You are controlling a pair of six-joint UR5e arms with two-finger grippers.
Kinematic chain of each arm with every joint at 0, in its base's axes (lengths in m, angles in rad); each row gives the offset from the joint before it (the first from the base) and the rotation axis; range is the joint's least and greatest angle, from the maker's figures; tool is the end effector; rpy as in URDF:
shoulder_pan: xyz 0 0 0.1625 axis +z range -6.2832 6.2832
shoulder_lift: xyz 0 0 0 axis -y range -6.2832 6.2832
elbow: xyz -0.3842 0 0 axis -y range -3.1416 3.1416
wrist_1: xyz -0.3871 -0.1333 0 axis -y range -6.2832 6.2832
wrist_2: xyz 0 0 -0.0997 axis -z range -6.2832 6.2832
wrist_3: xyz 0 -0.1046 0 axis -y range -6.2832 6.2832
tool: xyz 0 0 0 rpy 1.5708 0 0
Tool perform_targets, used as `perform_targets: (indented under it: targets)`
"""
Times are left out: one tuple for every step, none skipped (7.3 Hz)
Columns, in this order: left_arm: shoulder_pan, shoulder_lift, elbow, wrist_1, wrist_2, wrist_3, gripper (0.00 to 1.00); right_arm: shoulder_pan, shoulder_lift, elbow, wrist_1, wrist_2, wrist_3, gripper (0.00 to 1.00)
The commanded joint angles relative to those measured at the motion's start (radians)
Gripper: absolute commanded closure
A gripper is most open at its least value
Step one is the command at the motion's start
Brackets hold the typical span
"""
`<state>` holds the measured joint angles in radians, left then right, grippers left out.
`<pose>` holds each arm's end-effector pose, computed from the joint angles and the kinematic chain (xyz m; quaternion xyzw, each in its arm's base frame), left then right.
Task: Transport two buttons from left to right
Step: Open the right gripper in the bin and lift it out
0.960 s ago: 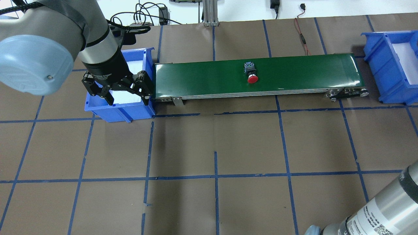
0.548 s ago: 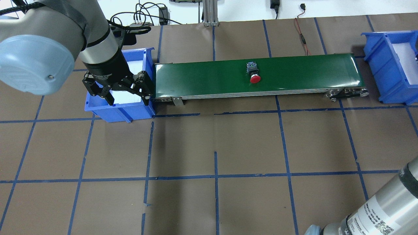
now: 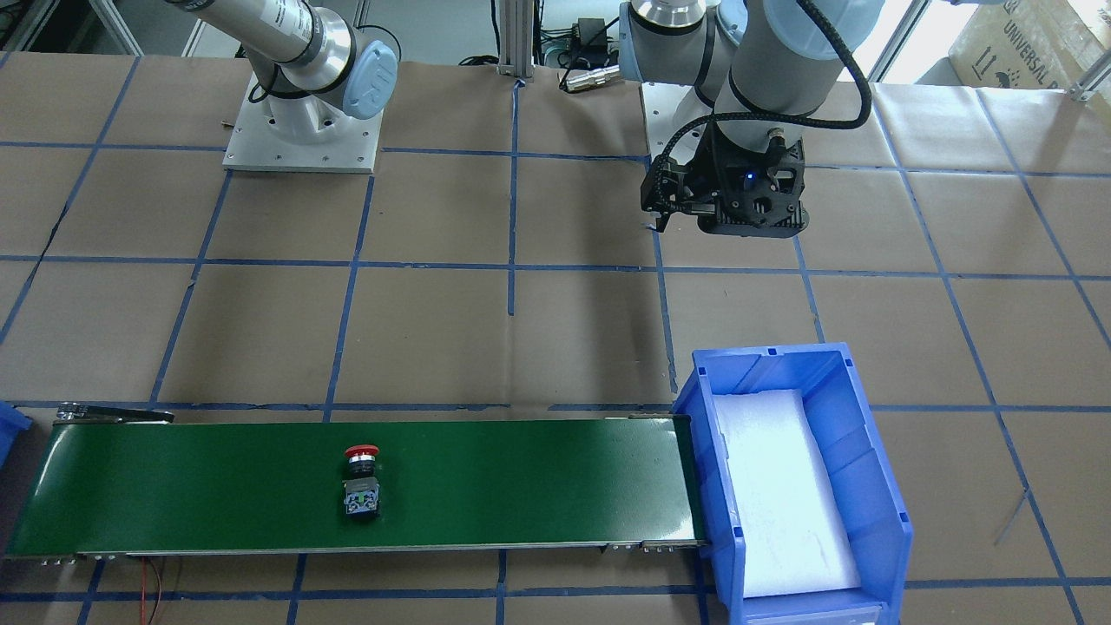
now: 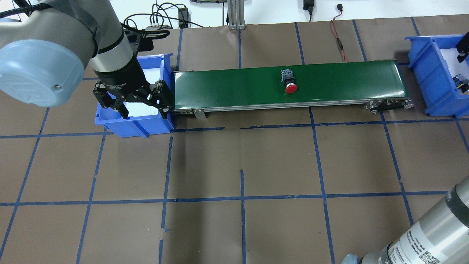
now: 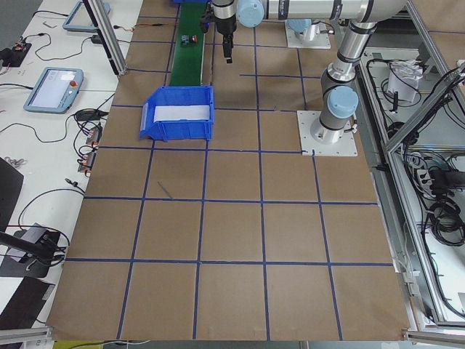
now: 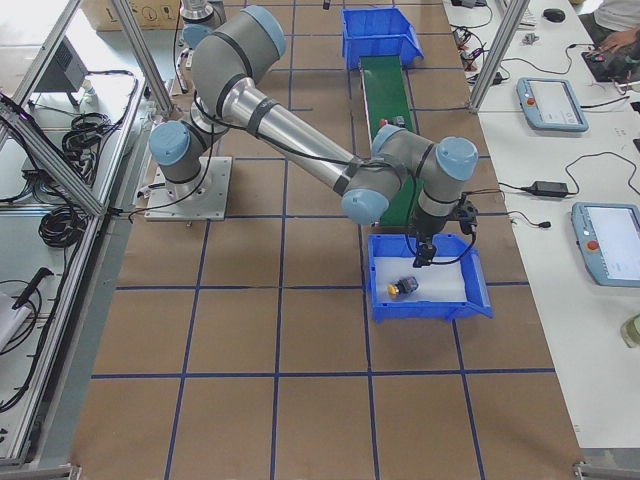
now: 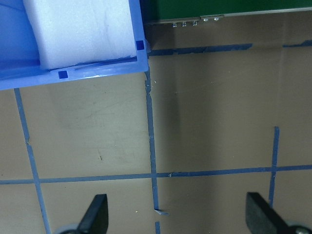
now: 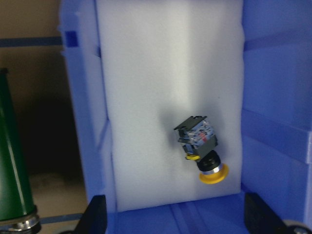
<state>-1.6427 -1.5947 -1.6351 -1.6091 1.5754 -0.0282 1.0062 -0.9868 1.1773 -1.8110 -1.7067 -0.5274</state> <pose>-0.1670 -0.4697 0.3961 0.0220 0.9978 0.0630 0.0055 -0.2721 -0.6523 0.3112 -0.0202 -0.9972 -0.0141 0.0709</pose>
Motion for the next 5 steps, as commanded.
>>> perform_targets:
  targets:
    - [0.000, -0.002, 0.000, 0.000, 0.000, 0.001, 0.00, 0.122, -0.059, 0.002, 0.079, 0.012, 0.073, 0.00]
    - [0.001, -0.002, 0.000, 0.000, 0.000, 0.002, 0.00, 0.203, -0.069, 0.005, 0.082, 0.012, 0.131, 0.00]
    - [0.000, -0.002, 0.000, 0.000, 0.000, 0.001, 0.00, 0.283, -0.069, 0.011, 0.088, 0.053, 0.174, 0.00]
    - [0.001, -0.007, 0.000, 0.000, 0.000, 0.002, 0.00, 0.349, -0.067, 0.012, 0.120, 0.079, 0.266, 0.00]
    - [0.000, -0.011, 0.001, 0.001, 0.000, 0.002, 0.00, 0.423, -0.059, 0.013, 0.121, 0.085, 0.408, 0.00]
